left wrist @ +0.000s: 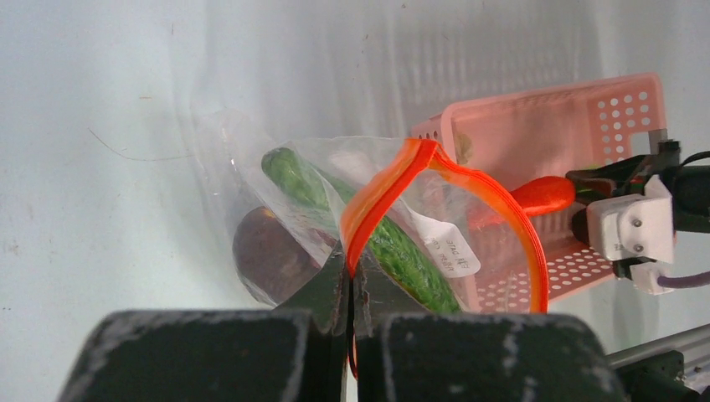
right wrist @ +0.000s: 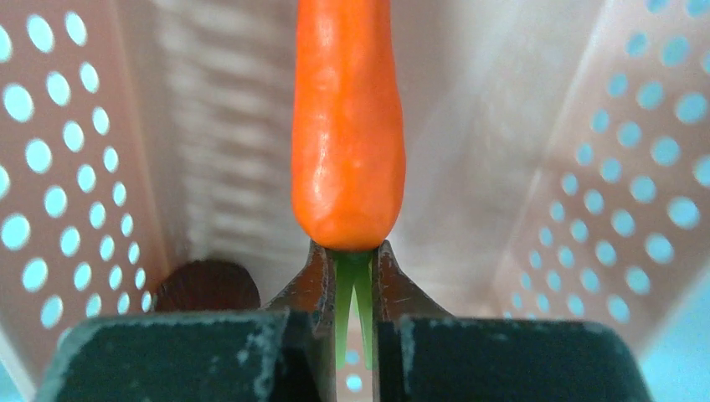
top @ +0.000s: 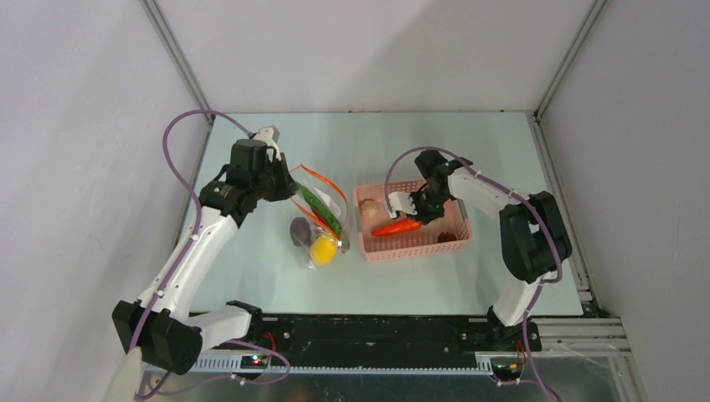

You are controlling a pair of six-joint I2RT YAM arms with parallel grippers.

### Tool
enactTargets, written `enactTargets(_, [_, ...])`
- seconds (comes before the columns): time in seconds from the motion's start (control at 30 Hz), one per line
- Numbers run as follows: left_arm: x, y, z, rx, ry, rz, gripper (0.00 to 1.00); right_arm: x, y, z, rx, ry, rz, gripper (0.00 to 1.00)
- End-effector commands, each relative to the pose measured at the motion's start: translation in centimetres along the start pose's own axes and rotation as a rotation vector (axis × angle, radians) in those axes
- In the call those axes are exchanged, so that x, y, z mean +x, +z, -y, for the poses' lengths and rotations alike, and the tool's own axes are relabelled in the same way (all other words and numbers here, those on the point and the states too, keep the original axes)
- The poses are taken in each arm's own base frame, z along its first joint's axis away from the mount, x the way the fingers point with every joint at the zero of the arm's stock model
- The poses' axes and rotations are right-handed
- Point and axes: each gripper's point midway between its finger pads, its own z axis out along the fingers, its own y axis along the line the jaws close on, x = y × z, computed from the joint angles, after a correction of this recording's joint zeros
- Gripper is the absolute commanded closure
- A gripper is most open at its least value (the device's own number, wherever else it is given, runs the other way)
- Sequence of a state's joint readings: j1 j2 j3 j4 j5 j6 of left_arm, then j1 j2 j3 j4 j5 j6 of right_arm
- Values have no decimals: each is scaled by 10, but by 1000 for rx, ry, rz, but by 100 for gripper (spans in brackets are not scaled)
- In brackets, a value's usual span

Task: Place the food in the zip-top bag and seal the zipper
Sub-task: Pick up the fake vegetable from the bin.

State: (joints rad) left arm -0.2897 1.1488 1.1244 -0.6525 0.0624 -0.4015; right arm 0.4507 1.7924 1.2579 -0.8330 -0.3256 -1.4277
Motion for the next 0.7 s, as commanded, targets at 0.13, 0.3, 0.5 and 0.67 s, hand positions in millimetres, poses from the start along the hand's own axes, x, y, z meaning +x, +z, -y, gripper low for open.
enactTargets(0.13, [-7,-5,6,38,-7,40,100,13,-57,6,113,-61,-131,100])
enactTargets(0.3, [-6,-5,8,50,-14,34,100,17,-77,9,168,-71,-183,100])
enactTargets(0.5, [-7,-9,8,51,-27,48,100,22,-115,14,251,-41,-260,100])
enactTargets(0.67, [-8,-13,10,62,-36,63,100,2,-152,18,361,-15,-211,100])
